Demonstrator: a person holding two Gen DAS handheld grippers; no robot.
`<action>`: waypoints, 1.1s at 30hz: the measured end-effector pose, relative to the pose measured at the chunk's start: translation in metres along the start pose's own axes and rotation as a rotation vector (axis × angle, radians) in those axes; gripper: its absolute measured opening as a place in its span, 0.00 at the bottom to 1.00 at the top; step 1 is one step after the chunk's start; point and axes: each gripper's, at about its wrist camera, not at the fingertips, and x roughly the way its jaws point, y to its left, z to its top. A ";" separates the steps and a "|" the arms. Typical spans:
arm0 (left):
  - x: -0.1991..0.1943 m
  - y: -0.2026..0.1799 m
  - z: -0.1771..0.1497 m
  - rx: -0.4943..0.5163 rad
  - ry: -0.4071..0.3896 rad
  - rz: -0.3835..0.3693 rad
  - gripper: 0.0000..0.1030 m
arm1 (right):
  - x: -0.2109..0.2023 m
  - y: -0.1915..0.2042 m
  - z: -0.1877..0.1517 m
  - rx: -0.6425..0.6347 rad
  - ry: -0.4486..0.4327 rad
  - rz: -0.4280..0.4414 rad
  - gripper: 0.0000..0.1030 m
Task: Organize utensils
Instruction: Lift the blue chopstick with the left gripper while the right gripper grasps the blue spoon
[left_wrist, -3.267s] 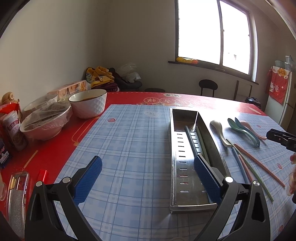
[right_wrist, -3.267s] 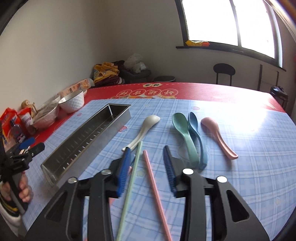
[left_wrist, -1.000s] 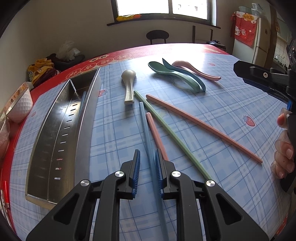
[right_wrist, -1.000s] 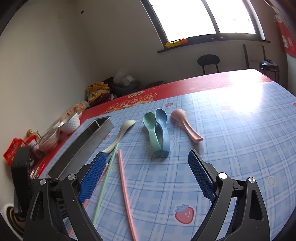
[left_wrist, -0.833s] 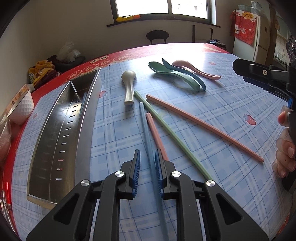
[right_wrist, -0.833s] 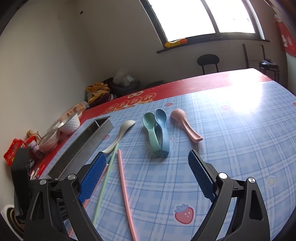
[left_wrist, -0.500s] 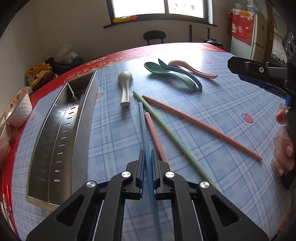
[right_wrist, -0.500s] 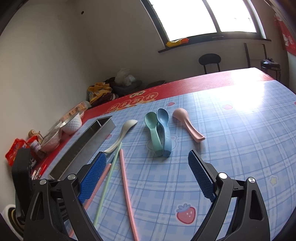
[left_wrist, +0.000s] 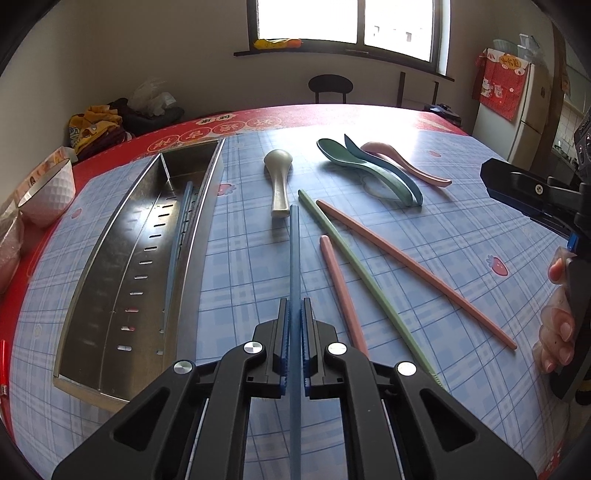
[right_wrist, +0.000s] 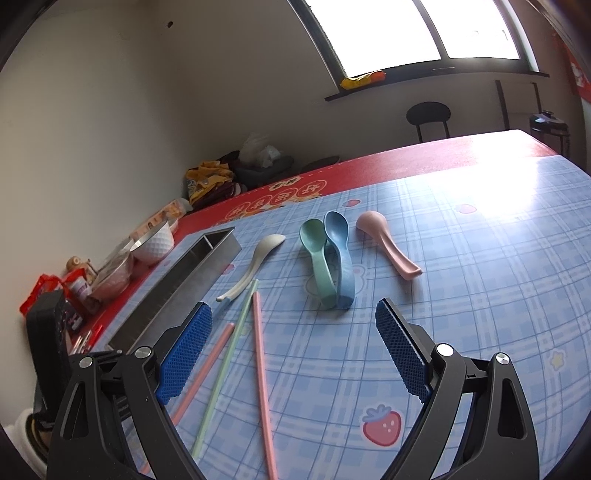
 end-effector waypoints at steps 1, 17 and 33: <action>-0.001 0.000 0.000 -0.001 -0.007 0.003 0.06 | 0.000 -0.001 0.000 0.003 0.000 0.004 0.84; -0.021 0.014 -0.003 -0.076 -0.101 -0.023 0.06 | 0.042 -0.013 0.027 0.044 0.176 -0.103 0.48; -0.024 0.021 -0.005 -0.113 -0.119 -0.061 0.06 | 0.127 -0.018 0.049 -0.015 0.300 -0.343 0.15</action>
